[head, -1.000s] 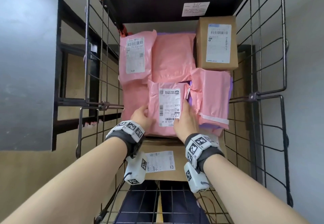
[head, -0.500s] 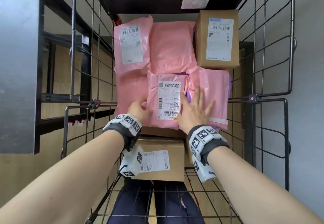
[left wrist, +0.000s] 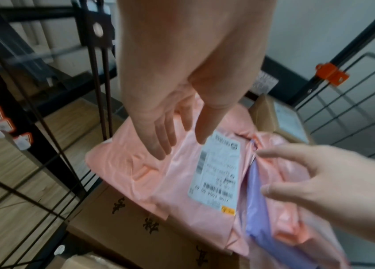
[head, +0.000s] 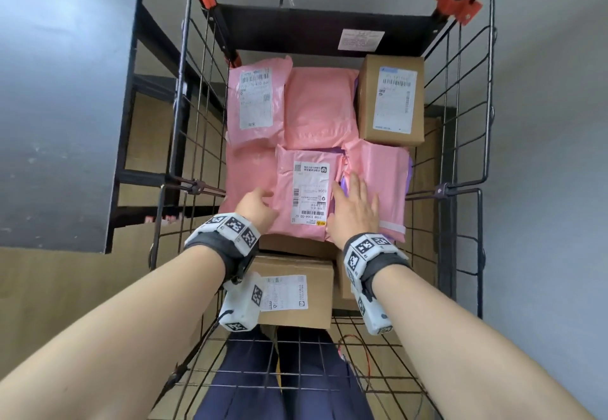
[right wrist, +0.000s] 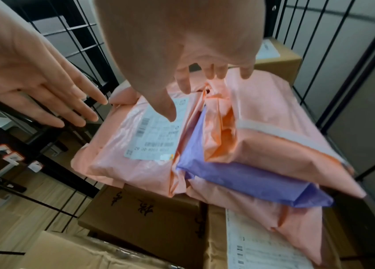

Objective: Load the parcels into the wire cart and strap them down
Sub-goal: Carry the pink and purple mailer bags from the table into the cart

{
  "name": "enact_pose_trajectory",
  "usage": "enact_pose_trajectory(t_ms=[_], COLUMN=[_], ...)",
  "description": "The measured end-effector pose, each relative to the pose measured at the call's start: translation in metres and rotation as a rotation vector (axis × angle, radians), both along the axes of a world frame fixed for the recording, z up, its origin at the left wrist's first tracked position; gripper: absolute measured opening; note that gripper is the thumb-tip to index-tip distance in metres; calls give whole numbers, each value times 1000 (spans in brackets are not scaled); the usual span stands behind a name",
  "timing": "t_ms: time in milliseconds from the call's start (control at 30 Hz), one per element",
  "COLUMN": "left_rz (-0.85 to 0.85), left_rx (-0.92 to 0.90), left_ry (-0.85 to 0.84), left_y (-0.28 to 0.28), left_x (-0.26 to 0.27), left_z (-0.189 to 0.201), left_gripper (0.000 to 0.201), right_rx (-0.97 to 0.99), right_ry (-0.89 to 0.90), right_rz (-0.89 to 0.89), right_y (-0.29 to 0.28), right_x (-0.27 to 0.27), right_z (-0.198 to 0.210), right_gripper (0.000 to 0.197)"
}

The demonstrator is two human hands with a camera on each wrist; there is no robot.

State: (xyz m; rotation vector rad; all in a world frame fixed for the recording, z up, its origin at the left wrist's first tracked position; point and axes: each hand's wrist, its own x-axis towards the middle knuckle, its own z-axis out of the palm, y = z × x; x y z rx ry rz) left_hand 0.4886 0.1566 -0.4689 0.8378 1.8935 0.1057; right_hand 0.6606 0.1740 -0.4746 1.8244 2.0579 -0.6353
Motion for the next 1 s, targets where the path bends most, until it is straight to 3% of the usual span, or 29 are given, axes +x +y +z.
enact_pose_trajectory(t_ms=[233,433,667,1000], left_rz=[-130,-240,-306,-189], left_rx=[167,341,460,534], left_ry=[29,99,277,413], left_y=[-11,-38,-94,-168], left_x=[-32,-94,-228,-413], left_z=[88,170,251,310], left_gripper=[35,33,38,34], right_rx=[-176,-100,64,134], right_ry=[148,269,269,289], right_rz=[-52,-33,74,256], right_y=[-3,-21,-71,-118], right_x=[-42,-115,-241,-425], right_z=[80,166,251,300], right_gripper=[49,46,40,40])
